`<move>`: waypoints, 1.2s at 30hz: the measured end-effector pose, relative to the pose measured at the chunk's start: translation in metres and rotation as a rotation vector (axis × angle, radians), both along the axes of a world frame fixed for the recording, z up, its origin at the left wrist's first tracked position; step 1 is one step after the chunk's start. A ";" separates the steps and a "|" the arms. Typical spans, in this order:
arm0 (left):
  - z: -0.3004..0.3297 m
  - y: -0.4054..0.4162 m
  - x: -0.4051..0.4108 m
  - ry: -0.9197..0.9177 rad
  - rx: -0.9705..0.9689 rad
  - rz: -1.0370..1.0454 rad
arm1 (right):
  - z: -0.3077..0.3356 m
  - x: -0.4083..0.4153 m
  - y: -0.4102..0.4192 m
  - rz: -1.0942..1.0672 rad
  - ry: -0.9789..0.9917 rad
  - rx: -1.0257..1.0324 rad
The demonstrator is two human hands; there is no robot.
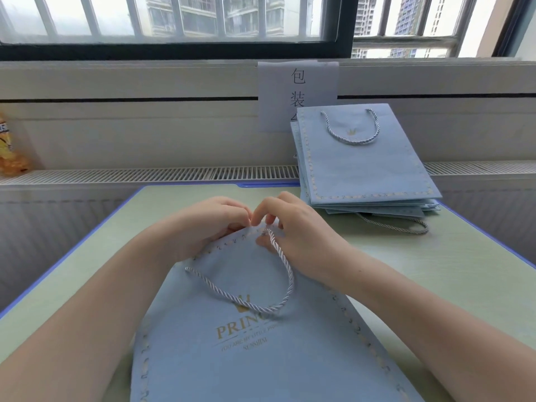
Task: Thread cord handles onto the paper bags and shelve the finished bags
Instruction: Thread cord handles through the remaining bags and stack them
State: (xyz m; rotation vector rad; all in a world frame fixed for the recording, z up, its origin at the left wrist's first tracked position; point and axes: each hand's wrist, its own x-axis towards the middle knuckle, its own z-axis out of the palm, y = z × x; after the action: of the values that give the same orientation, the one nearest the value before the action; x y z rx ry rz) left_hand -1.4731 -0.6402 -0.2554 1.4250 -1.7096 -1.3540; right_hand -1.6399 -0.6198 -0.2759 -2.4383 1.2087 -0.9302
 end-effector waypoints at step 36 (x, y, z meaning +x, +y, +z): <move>-0.010 -0.009 0.011 0.130 -0.005 0.025 | 0.000 -0.005 0.001 0.036 0.046 -0.021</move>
State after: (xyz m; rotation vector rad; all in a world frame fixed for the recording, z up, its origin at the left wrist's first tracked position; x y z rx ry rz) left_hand -1.4618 -0.6493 -0.2653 1.3215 -1.6055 -1.3963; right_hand -1.6451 -0.6190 -0.2755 -2.5025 1.1718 -0.8860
